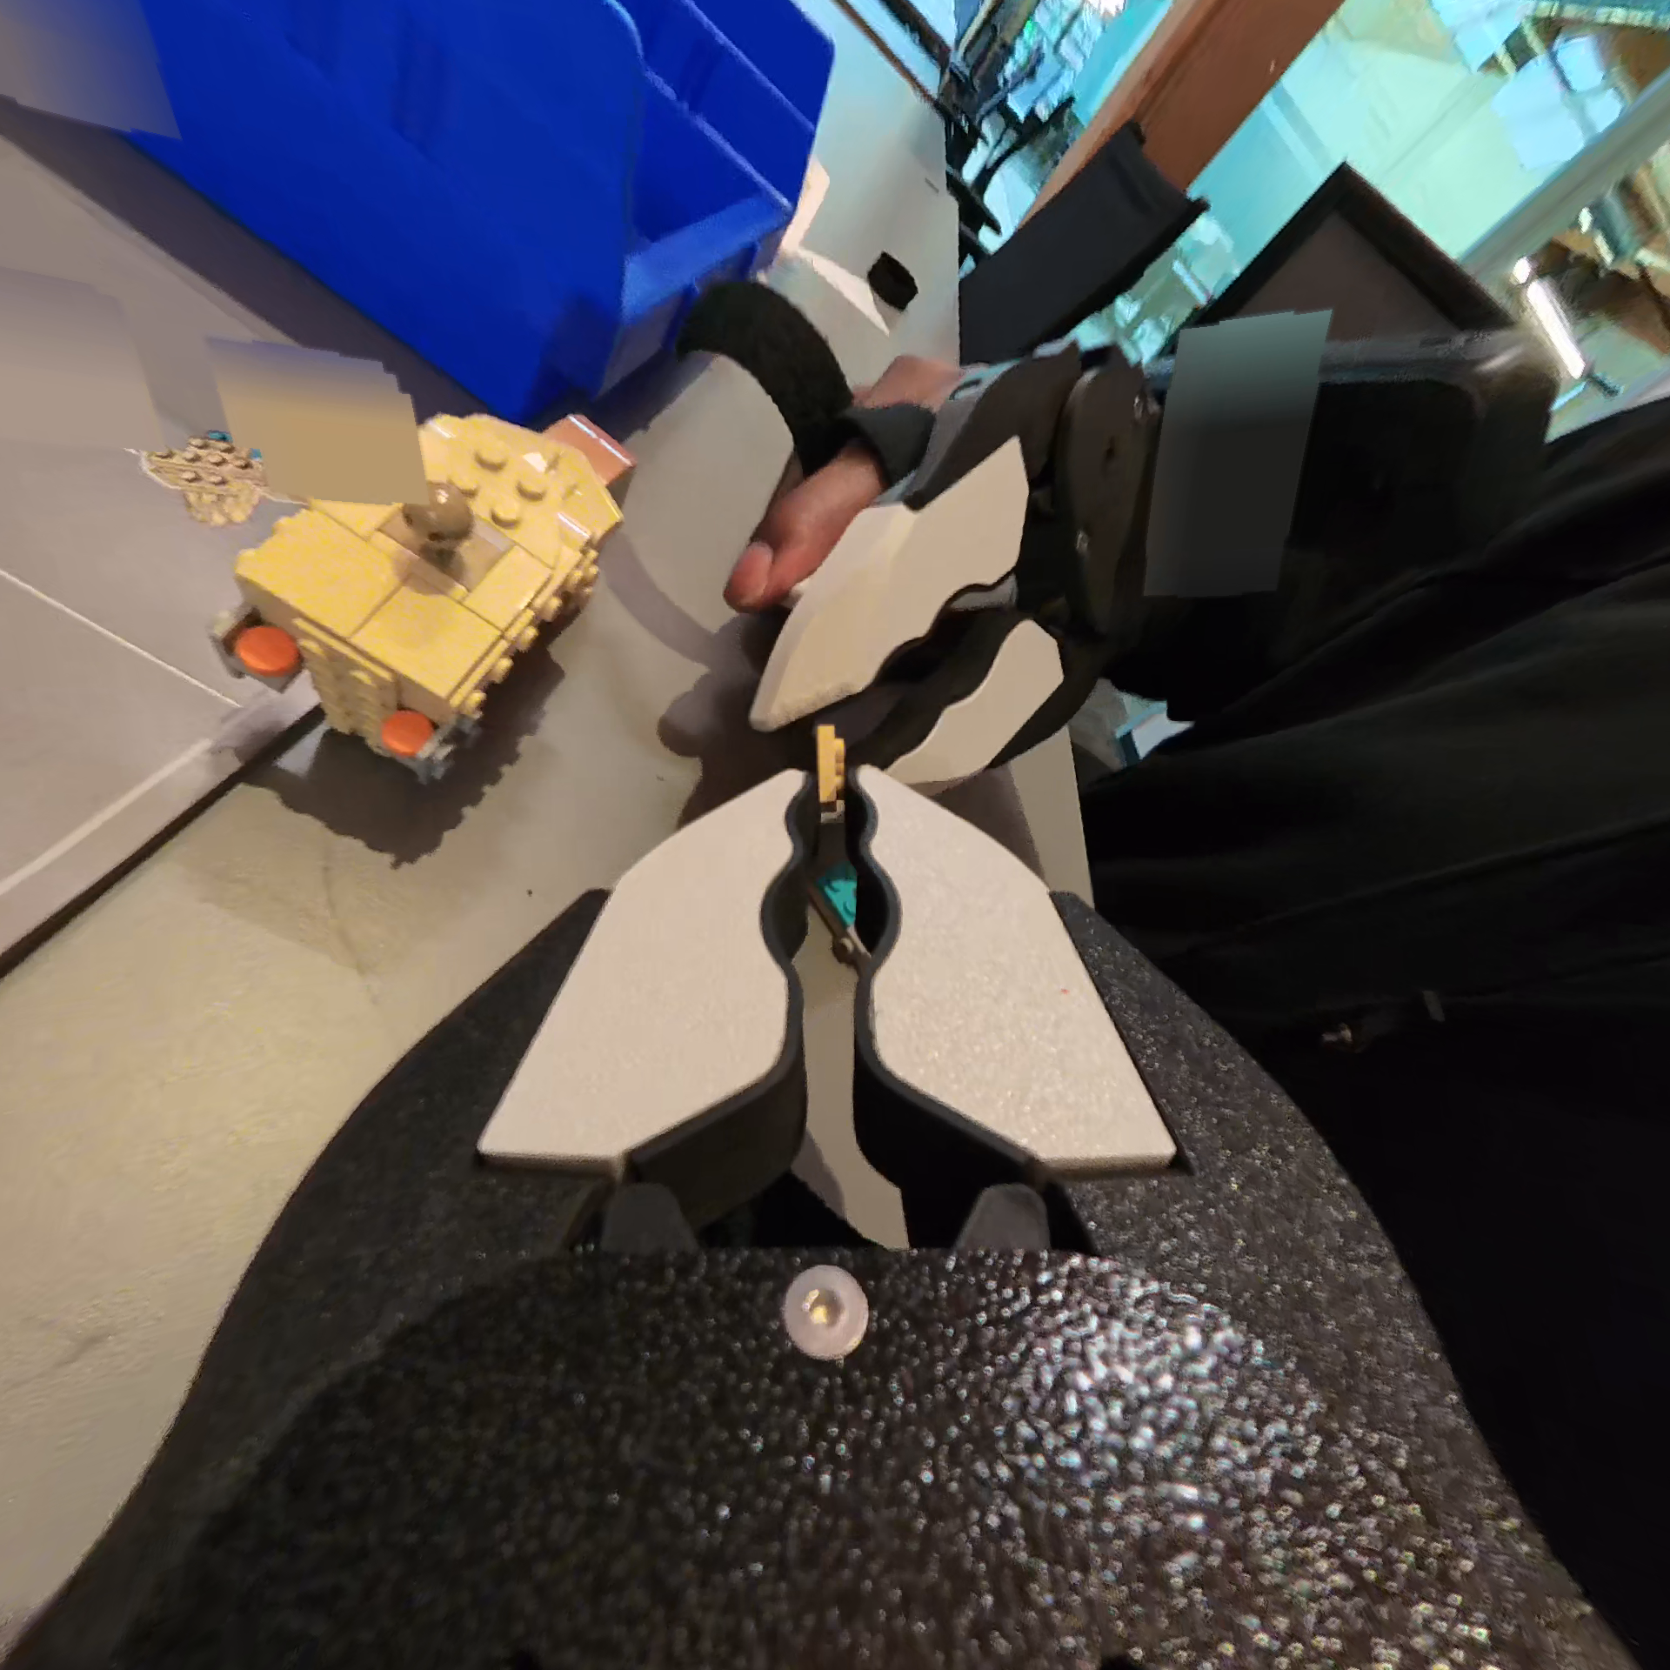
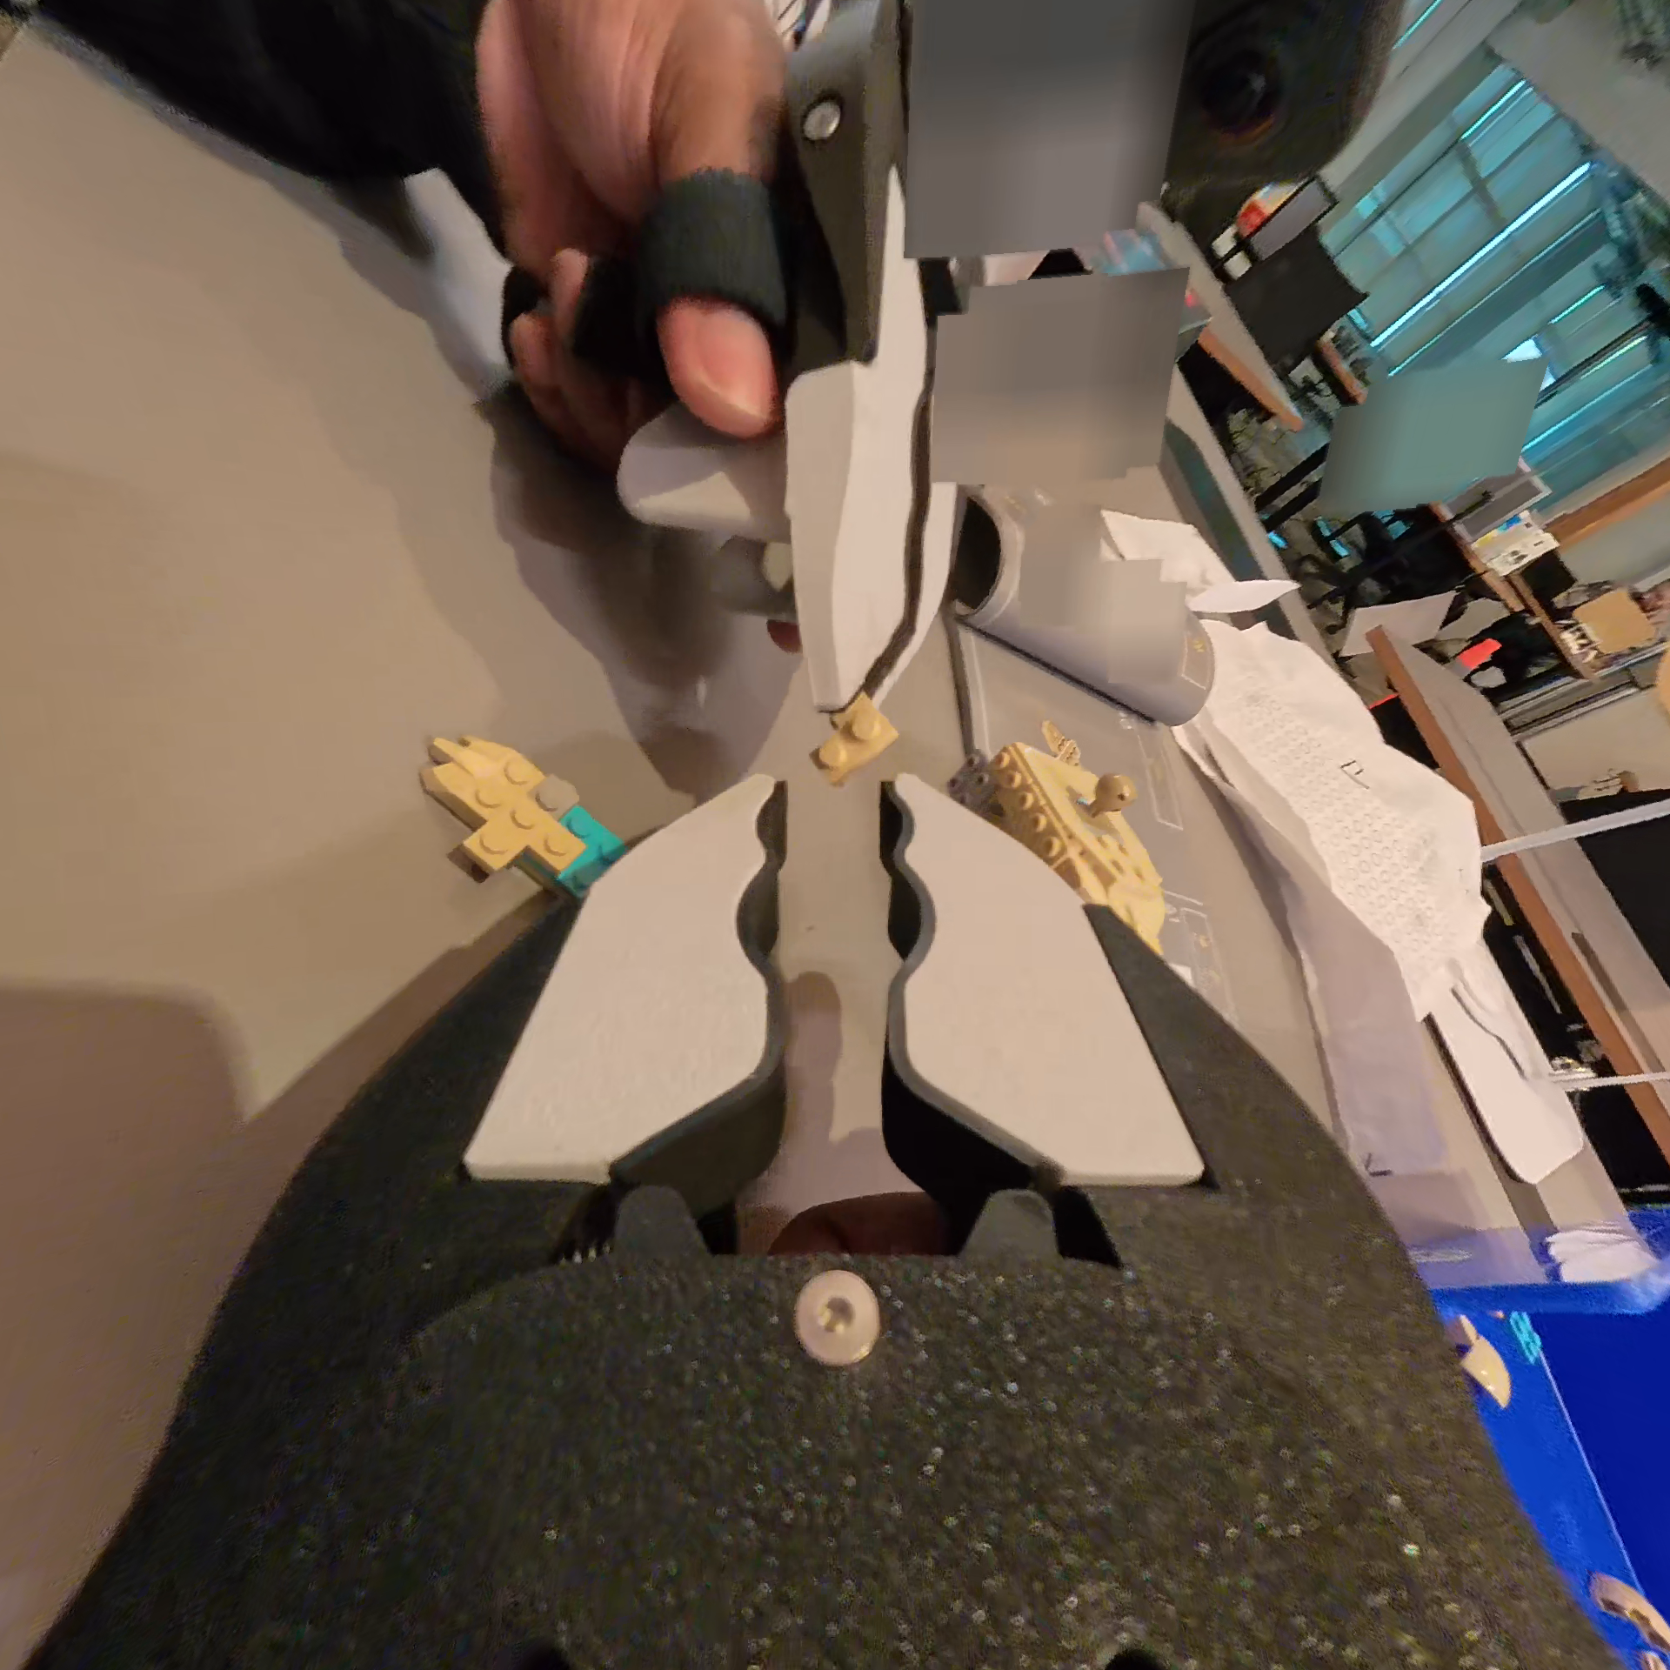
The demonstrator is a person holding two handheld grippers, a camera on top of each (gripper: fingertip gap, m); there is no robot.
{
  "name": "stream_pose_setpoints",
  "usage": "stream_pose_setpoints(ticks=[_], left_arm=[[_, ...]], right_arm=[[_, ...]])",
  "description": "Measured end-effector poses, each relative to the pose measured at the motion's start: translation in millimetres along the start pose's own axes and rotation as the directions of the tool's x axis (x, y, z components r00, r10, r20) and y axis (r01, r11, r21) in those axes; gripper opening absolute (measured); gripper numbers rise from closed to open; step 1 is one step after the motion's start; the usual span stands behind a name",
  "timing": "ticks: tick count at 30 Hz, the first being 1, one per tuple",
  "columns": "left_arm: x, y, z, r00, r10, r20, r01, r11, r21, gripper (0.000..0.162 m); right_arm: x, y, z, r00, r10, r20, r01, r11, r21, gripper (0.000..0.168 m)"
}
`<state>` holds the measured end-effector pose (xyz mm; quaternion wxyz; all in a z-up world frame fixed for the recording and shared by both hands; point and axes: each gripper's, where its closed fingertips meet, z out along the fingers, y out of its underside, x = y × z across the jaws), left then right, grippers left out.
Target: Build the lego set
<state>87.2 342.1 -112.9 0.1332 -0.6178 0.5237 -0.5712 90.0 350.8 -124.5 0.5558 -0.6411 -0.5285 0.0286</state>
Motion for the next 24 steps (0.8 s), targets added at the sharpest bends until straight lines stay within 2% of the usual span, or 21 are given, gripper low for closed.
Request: stream_pose_setpoints(ticks=[7, 10, 15, 20, 24], left_arm=[[8.0, 21.0, 1.0, 0.996, 0.009, -0.092, -0.024, 0.987, -0.162, 0.004], [9.9, 26.0, 3.9, 0.994, 0.021, -0.111, -0.044, 0.978, -0.206, 0.004], [5.5, 16.8, 3.0, 0.998, 0.023, -0.065, -0.032, 0.99, -0.135, 0.004], [9.2, 5.7, 0.0, 0.999, -0.024, -0.045, 0.024, 1.0, -0.013, 0.004], [13.4, 11.0, 0.8, 0.998, -0.023, -0.052, 0.022, 0.999, -0.028, 0.004]], right_arm=[[-20.5, 11.8, -19.3, 0.985, 0.016, 0.171, -0.005, 0.998, -0.064, 0.021], [-20.4, 9.4, -22.9, 0.986, 0.031, 0.165, -0.023, 0.998, -0.051, 0.021], [-15.9, -1.7, -17.2, 0.993, 0.068, 0.096, -0.065, 0.997, -0.039, 0.021], [-5.5, -14.3, -12.6, 0.982, 0.19, -0.017, -0.19, 0.982, 0.005, 0.024], [-10.8, -15.8, -11.7, 0.987, 0.158, -0.031, -0.158, 0.987, 0.002, 0.027]])
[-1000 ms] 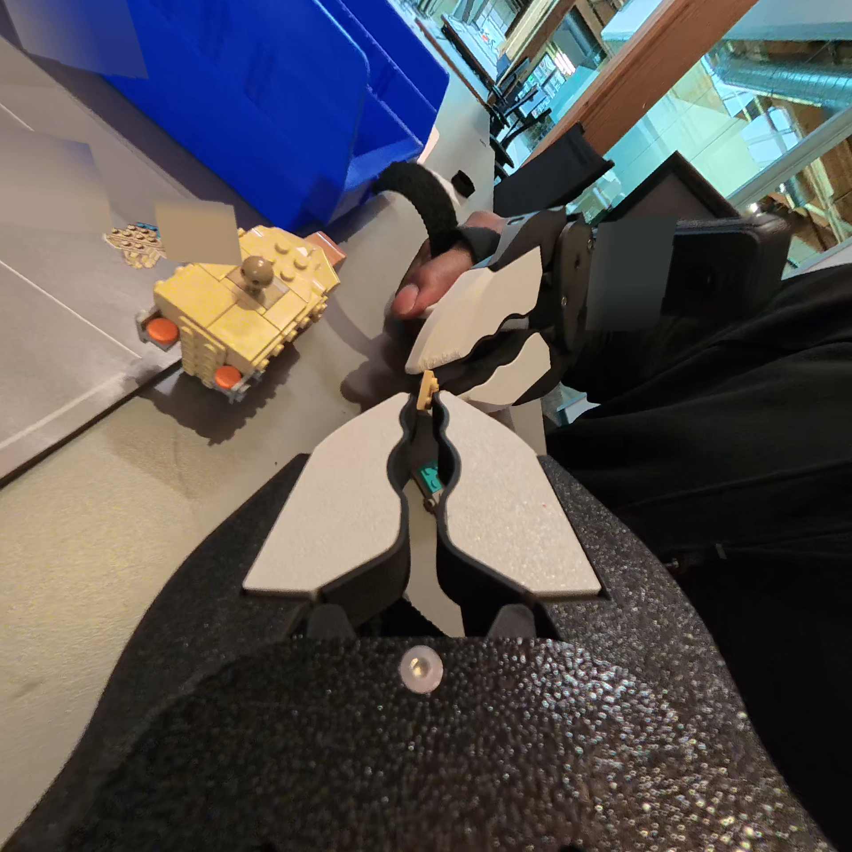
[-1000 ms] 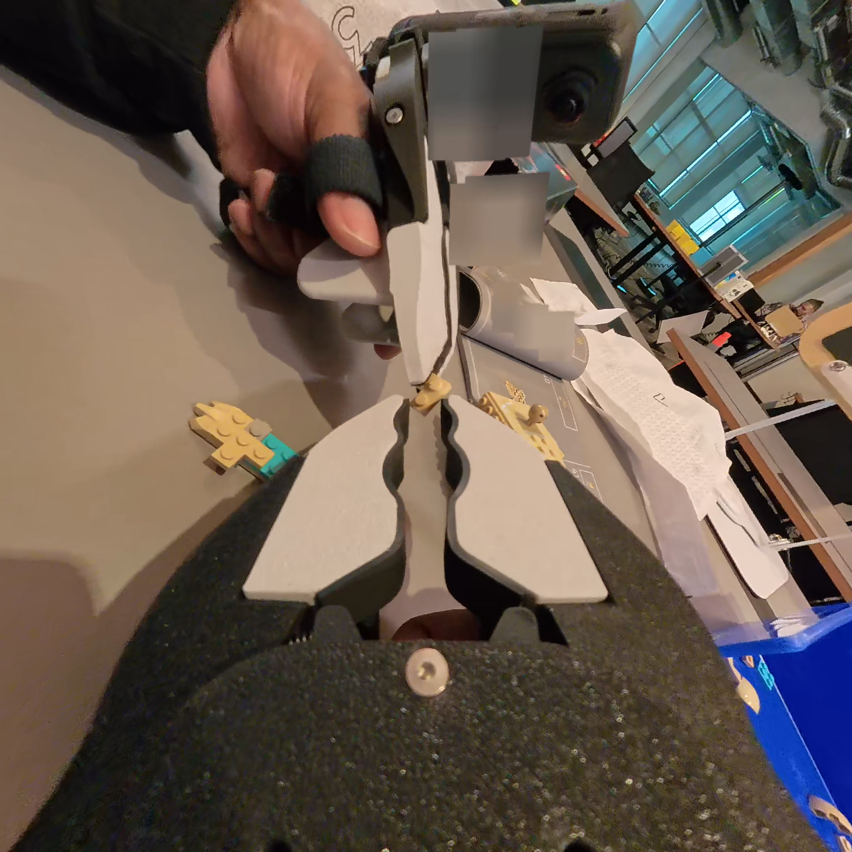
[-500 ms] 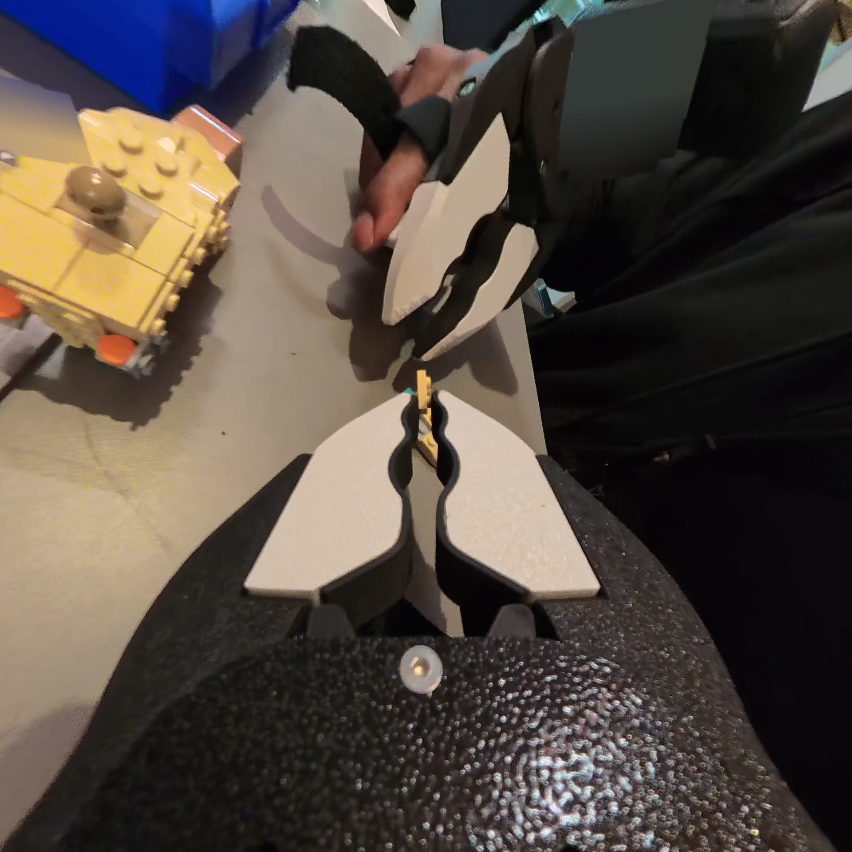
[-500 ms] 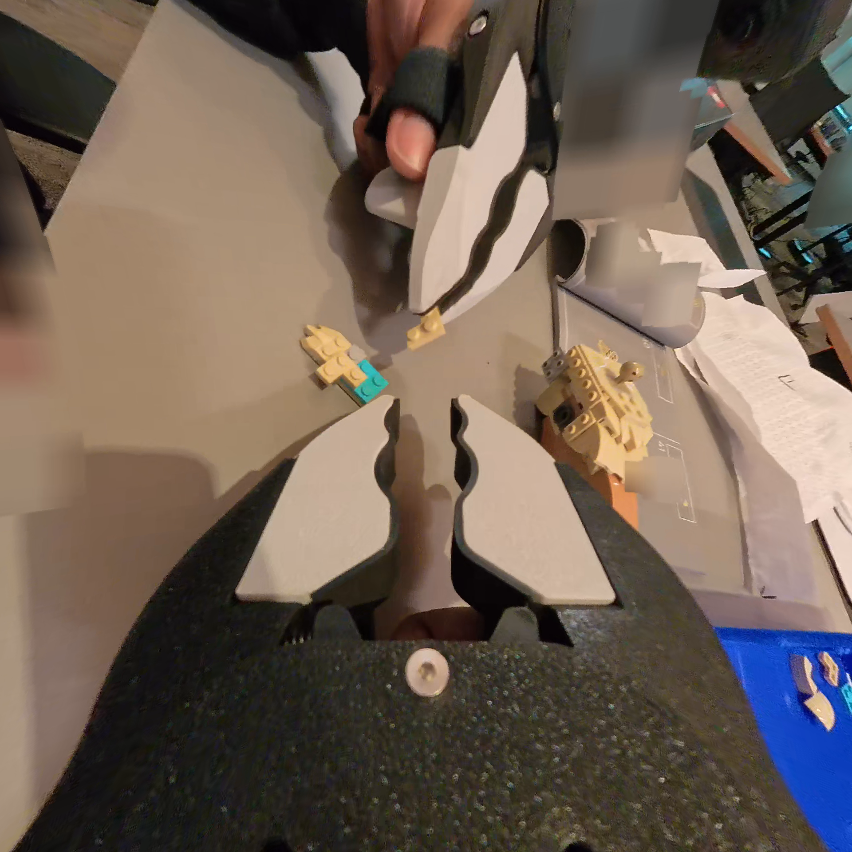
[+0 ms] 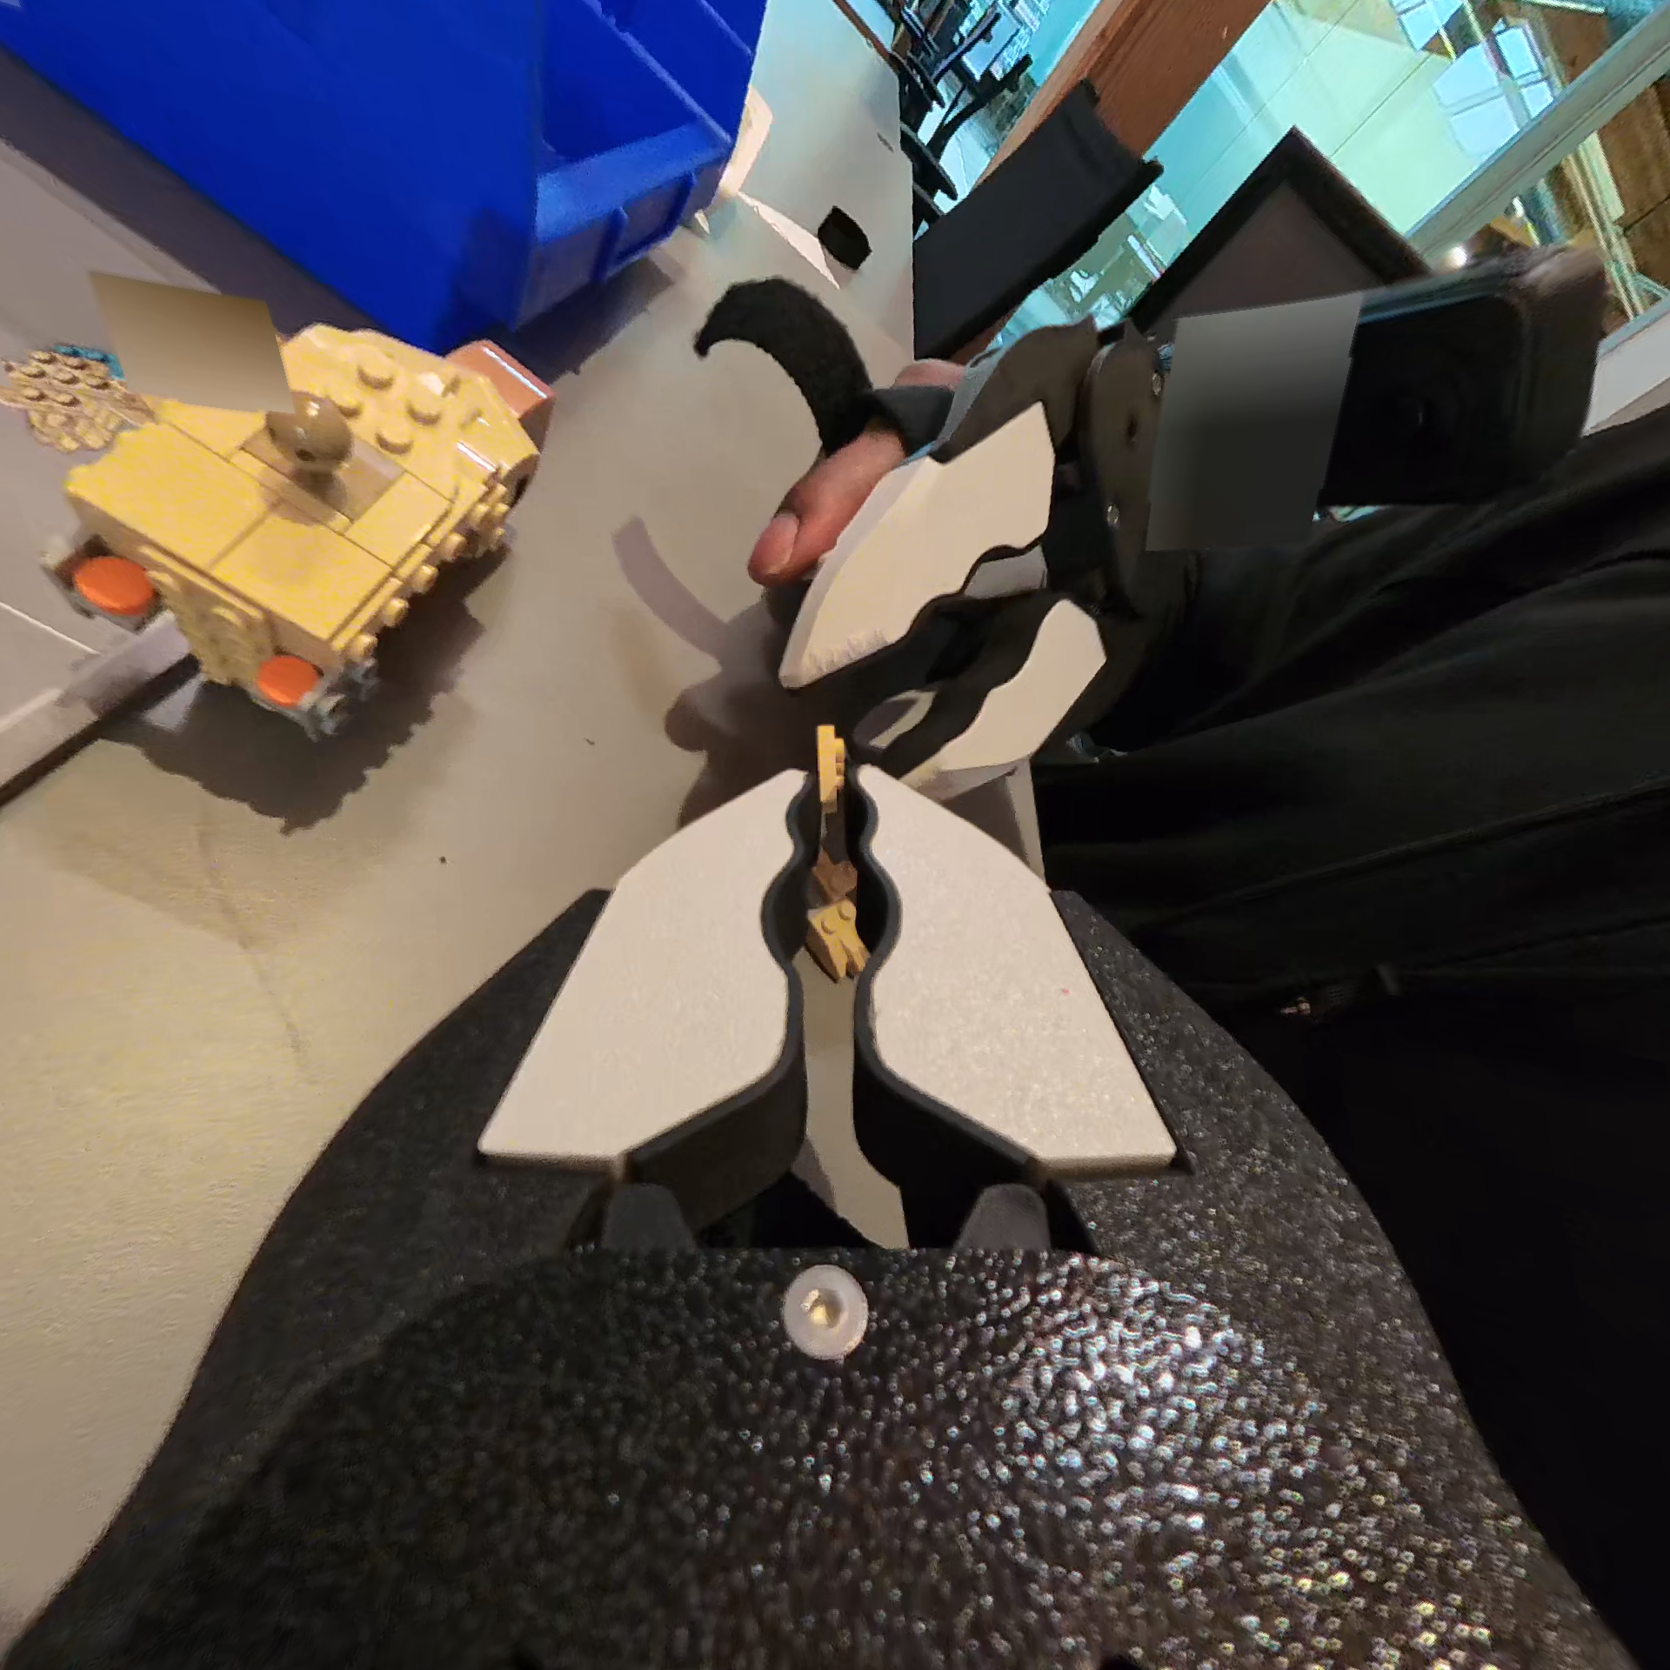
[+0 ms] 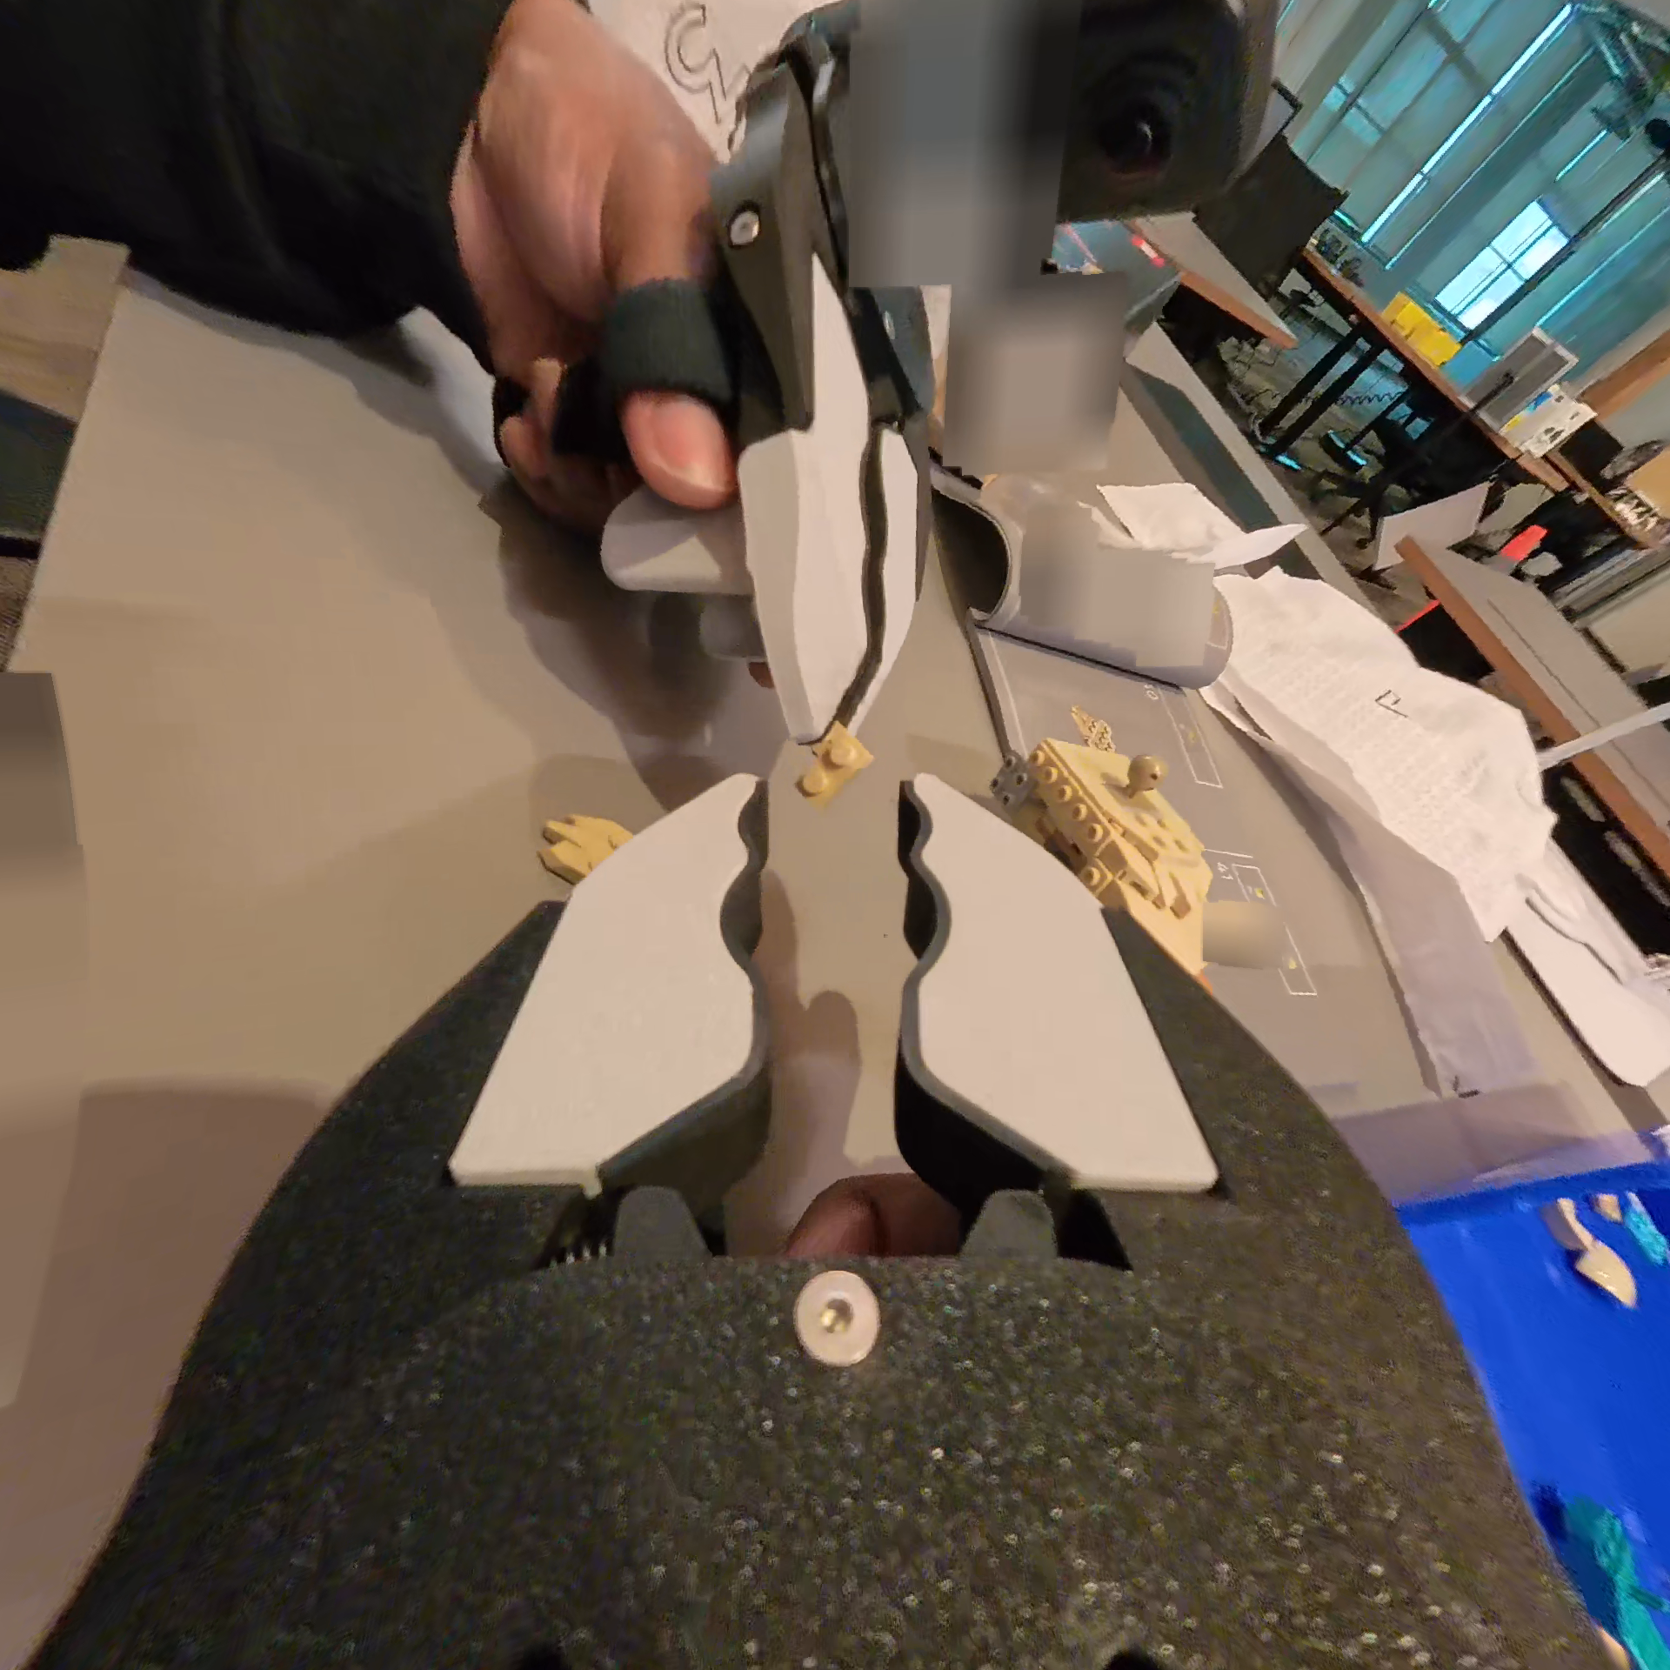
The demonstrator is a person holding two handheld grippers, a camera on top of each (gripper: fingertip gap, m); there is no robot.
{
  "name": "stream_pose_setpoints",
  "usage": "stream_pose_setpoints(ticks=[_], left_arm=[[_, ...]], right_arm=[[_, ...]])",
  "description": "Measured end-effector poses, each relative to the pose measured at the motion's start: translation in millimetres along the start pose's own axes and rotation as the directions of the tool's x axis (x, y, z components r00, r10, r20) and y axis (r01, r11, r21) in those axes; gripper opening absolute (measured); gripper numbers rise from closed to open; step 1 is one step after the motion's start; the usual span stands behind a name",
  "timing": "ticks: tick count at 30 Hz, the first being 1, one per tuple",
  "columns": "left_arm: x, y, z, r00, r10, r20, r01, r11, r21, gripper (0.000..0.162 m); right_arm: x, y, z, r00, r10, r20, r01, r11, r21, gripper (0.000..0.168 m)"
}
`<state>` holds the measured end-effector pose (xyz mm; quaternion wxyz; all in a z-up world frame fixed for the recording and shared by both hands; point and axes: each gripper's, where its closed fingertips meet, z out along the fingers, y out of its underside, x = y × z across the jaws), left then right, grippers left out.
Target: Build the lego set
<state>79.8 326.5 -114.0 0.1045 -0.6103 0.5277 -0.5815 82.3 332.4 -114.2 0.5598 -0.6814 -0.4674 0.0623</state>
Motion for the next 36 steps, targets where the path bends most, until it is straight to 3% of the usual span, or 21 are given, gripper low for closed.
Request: stream_pose_setpoints(ticks=[8, 14, 25, 29, 36], left_arm=[[1.6, 1.4, -0.2, 1.0, 0.005, -0.013, -0.006, 1.0, -0.009, 0.004], [0.7, -1.6, -2.4, 1.0, 0.008, 0.001, -0.008, 1.0, 0.018, 0.004], [18.2, -21.2, -7.2, 0.989, -0.148, 0.02, 0.133, 0.932, 0.336, 0.004], [22.9, -18.7, -7.4, 0.986, -0.162, 0.03, 0.14, 0.922, 0.361, 0.004], [23.3, -9.4, -8.4, 0.985, -0.153, 0.083, 0.117, 0.936, 0.332, 0.004]], right_arm=[[-3.4, 2.2, -2.2, 1.0, -0.03, -0.009, 0.03, 1.0, -0.006, 0.027], [0.7, -1.3, -7.1, 0.999, 0.044, -0.01, -0.044, 0.999, 0.027, 0.024], [9.2, -14.7, -4.6, 0.994, 0.076, -0.076, -0.07, 0.995, 0.076, 0.023], [6.6, -20.9, -4.0, 0.998, 0.027, -0.06, -0.021, 0.995, 0.098, 0.009], [-0.1, -20.0, -0.3, 0.996, -0.093, 0.015, 0.091, 0.993, 0.076, 0.008]])
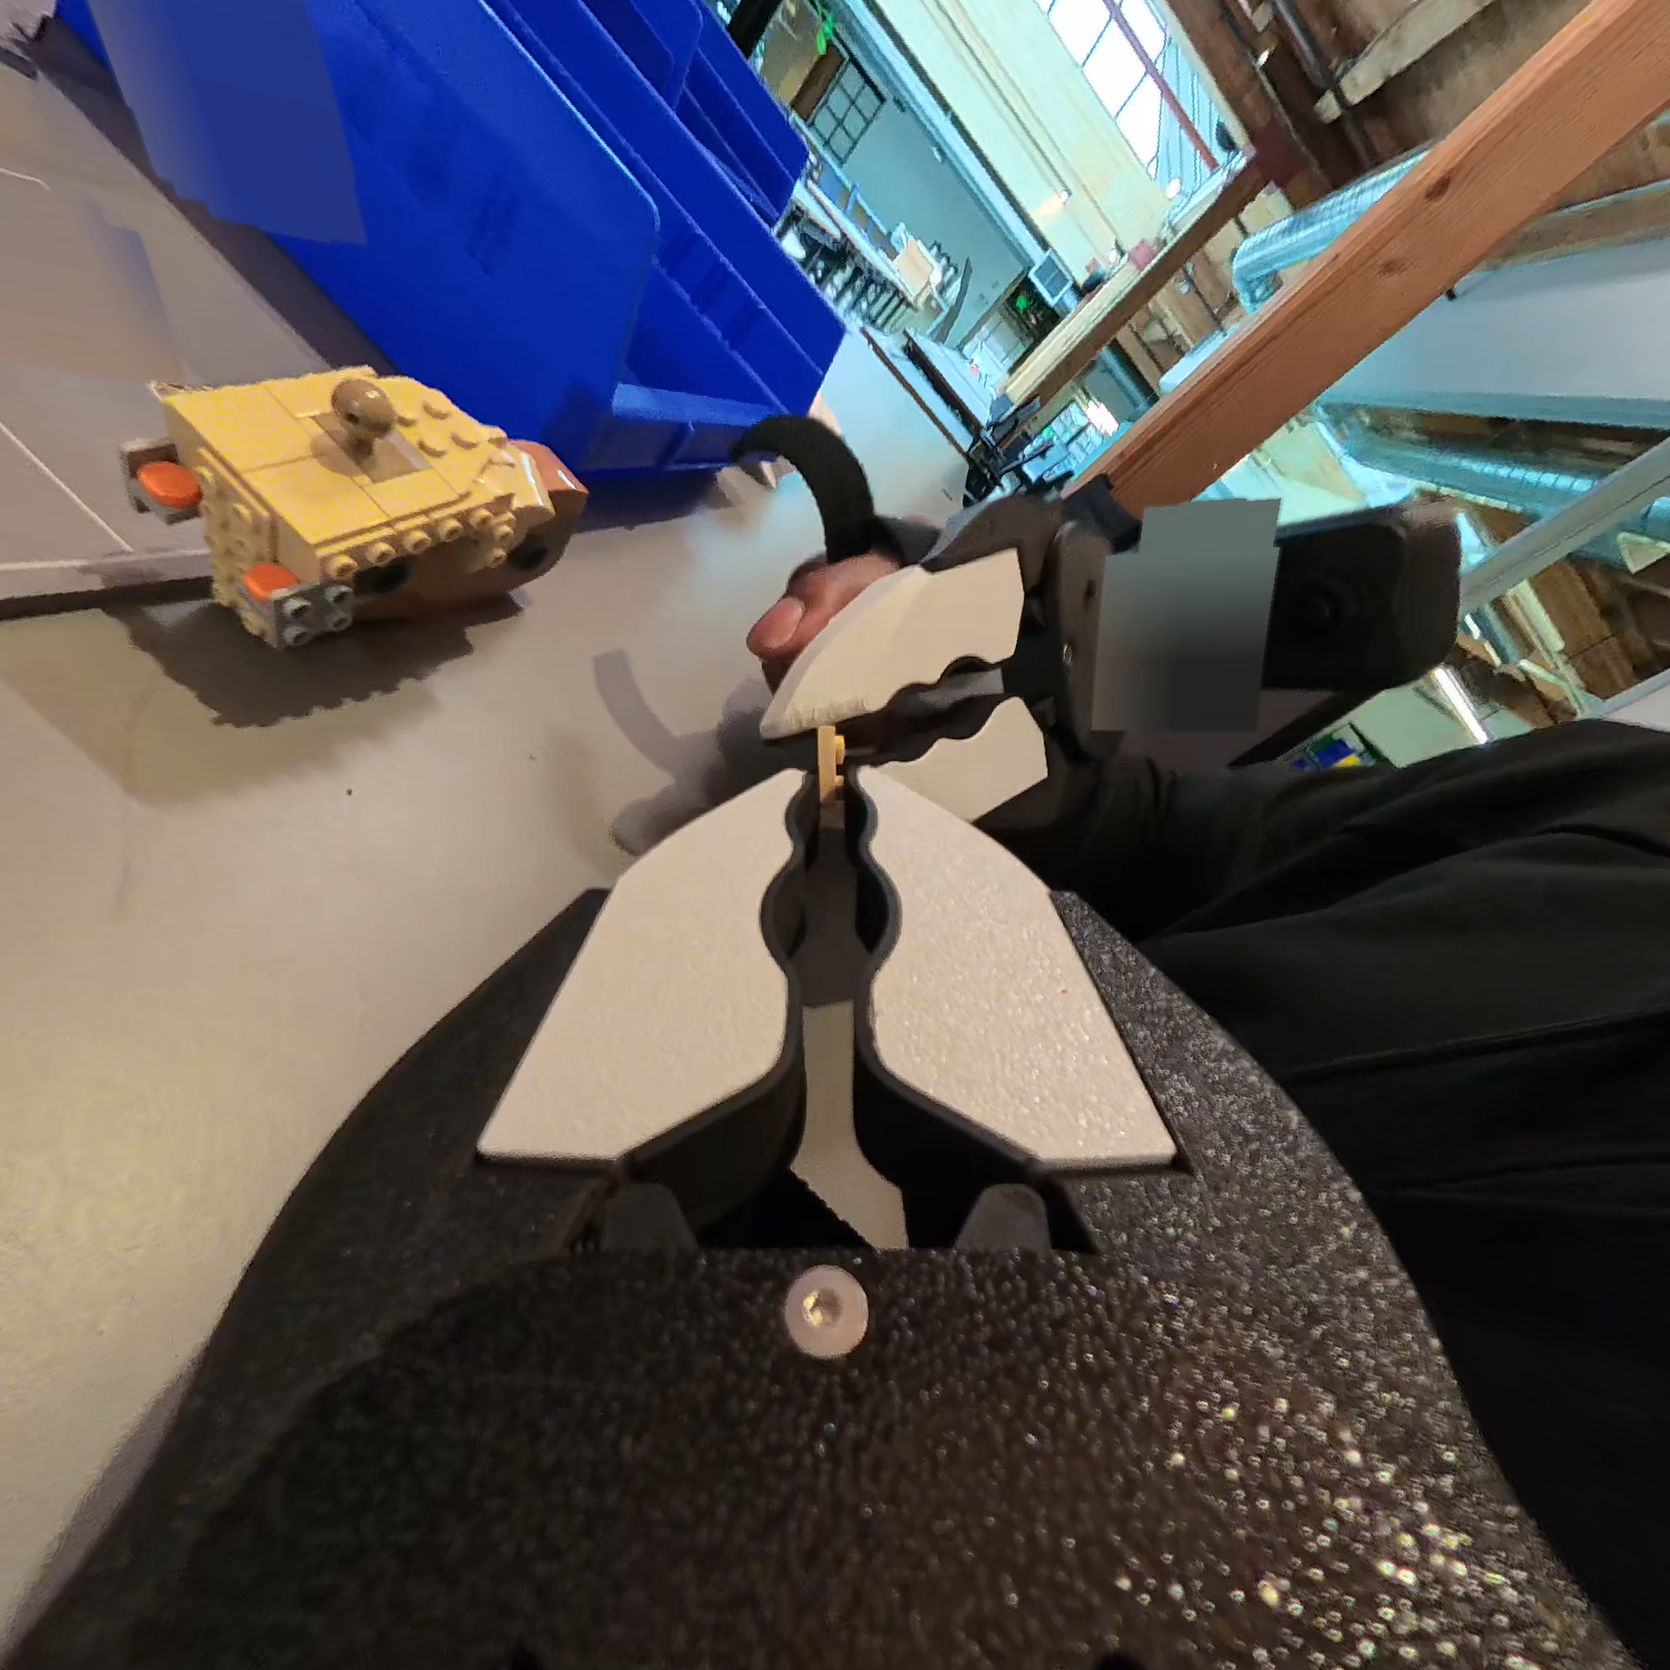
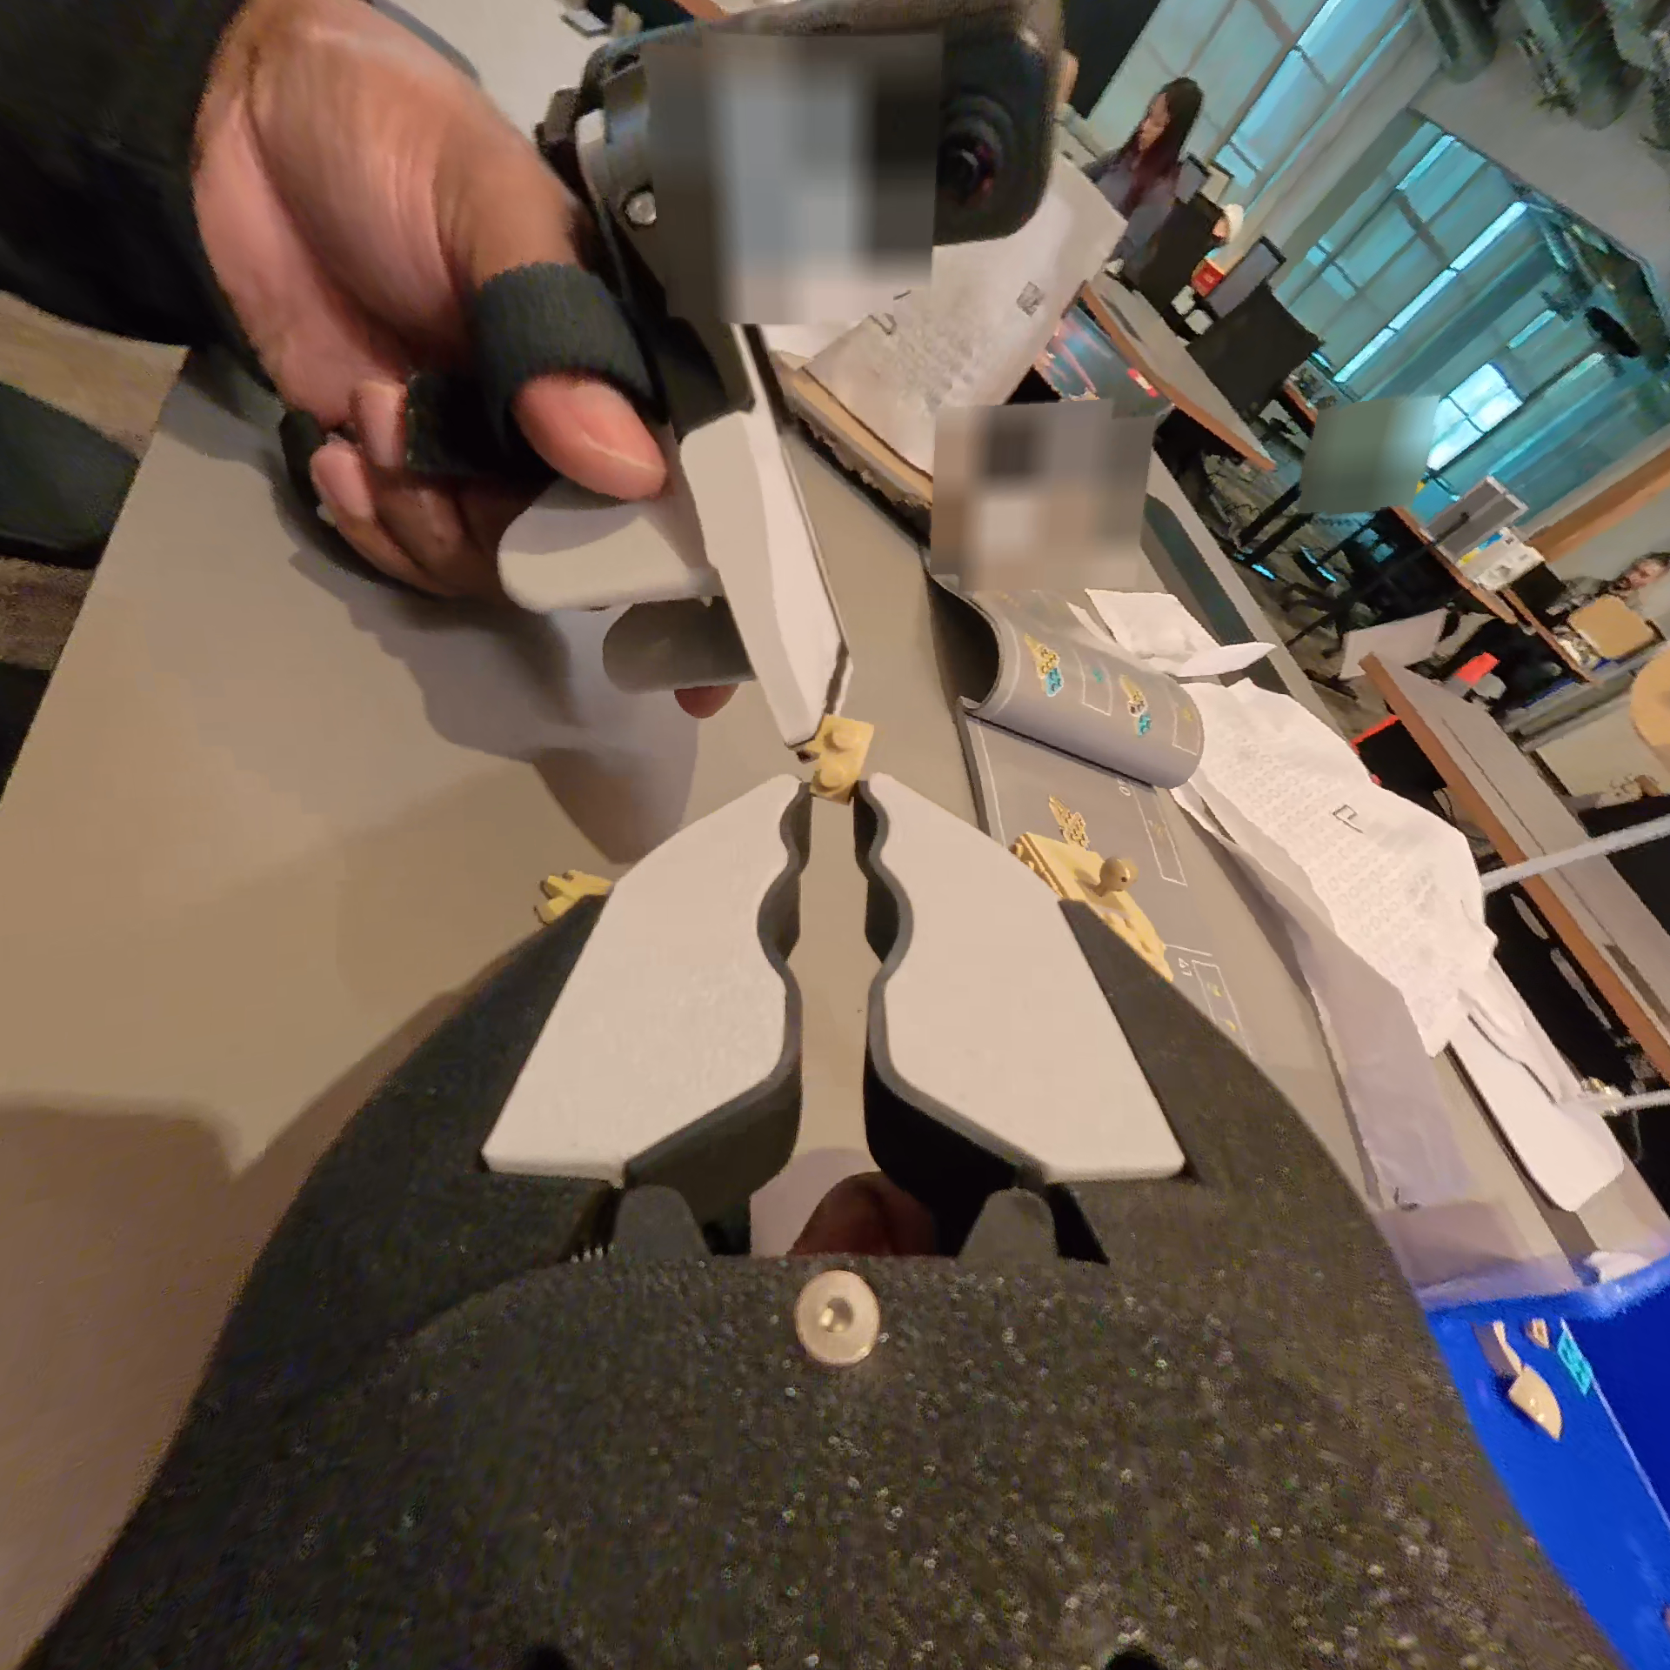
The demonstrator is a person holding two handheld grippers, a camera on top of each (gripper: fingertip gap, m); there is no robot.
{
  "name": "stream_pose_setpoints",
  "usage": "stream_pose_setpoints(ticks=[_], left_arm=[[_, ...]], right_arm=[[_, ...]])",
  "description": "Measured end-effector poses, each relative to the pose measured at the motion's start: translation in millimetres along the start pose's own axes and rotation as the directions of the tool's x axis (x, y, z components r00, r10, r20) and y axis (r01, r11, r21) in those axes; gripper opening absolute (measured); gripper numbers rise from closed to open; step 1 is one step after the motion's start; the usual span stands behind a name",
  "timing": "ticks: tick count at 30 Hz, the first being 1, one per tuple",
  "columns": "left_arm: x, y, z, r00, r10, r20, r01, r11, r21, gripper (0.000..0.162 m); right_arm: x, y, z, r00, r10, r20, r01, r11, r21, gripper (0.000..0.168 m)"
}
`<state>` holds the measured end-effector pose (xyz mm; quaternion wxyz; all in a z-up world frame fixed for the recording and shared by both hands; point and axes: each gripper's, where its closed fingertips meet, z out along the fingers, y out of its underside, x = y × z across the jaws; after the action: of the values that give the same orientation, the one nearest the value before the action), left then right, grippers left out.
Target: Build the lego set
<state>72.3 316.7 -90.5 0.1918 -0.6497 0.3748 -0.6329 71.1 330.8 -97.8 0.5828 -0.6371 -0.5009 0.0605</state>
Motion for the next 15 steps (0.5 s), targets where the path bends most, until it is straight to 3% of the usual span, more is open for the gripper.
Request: stream_pose_setpoints(ticks=[5, 10, 15], left_arm=[[-2.4, 8.0, -10.0, 0.994, 0.105, 0.033, -0.101, 0.991, -0.09, 0.012], [-4.2, 10.1, -15.6, 0.981, 0.195, 0.026, -0.184, 0.957, -0.223, 0.022], [-4.5, 21.0, -13.9, 0.984, 0.175, -0.016, -0.171, 0.93, -0.325, 0.023]], right_arm=[[-10.9, 1.8, 0.5, 0.969, -0.178, 0.17, 0.182, 0.983, -0.014, 0.008], [-27.4, 6.9, 3.4, 0.849, -0.345, 0.4, 0.376, 0.927, 0.001, 0.008], [-31.3, 2.6, 10.1, 0.757, -0.431, 0.491, 0.468, 0.882, 0.053, 0.008]])
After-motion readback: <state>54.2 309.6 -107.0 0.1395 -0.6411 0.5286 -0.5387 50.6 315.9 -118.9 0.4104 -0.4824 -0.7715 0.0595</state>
